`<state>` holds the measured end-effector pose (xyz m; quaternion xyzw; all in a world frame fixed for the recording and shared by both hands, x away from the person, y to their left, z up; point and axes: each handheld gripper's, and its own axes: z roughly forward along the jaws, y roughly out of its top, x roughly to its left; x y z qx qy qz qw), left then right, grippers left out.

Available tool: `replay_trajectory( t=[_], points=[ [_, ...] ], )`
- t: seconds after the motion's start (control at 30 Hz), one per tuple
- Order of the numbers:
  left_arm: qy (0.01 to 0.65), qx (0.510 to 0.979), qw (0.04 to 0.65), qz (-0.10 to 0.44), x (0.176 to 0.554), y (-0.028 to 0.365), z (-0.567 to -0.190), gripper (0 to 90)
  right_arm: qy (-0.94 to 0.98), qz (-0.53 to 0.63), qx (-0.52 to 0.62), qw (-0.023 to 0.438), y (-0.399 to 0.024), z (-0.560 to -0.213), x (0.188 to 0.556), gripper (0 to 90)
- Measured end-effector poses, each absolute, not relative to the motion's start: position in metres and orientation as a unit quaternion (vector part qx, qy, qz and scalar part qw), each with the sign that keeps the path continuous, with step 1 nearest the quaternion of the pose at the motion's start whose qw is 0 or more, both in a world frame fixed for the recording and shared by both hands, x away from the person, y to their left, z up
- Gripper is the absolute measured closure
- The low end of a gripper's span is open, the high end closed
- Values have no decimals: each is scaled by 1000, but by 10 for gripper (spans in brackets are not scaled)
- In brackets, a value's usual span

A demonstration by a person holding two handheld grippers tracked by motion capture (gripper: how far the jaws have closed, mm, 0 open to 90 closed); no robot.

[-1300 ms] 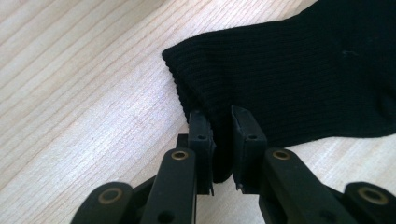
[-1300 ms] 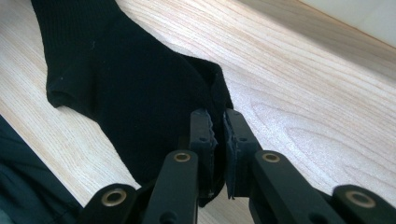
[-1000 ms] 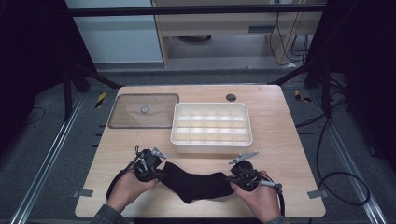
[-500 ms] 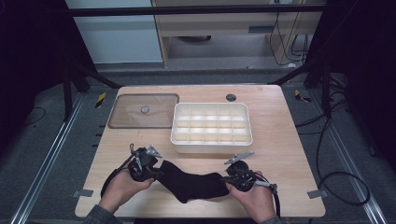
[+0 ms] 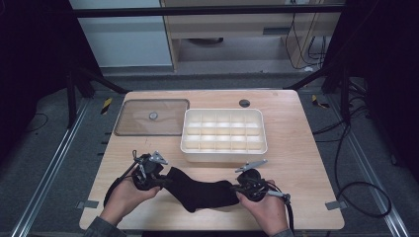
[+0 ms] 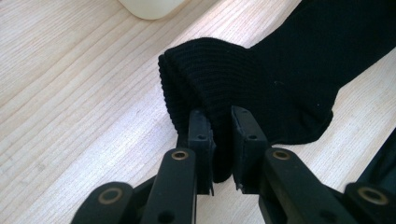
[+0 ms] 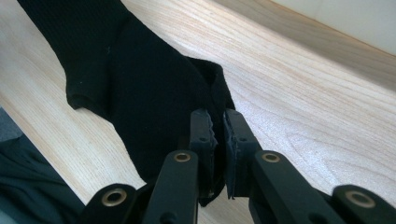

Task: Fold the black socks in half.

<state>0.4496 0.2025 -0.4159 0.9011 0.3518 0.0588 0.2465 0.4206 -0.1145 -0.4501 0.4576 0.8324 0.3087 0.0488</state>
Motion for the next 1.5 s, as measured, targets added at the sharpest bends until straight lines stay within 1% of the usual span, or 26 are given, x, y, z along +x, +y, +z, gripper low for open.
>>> replay_trajectory(
  t=[0.43, 0.57, 1.0, 1.5],
  points=[
    [350, 896, 266, 61, 448, 212, -410, 793, 834, 299, 459, 61, -105, -455, 421, 838],
    [348, 895, 271, 62, 449, 213, -406, 793, 834, 303, 457, 59, -101, -456, 423, 838],
    [336, 896, 283, 64, 443, 206, -398, 793, 837, 306, 450, 55, -84, -459, 420, 836],
    [320, 898, 297, 62, 439, 192, -394, 794, 835, 313, 449, 52, -82, -459, 420, 835]
  ],
)
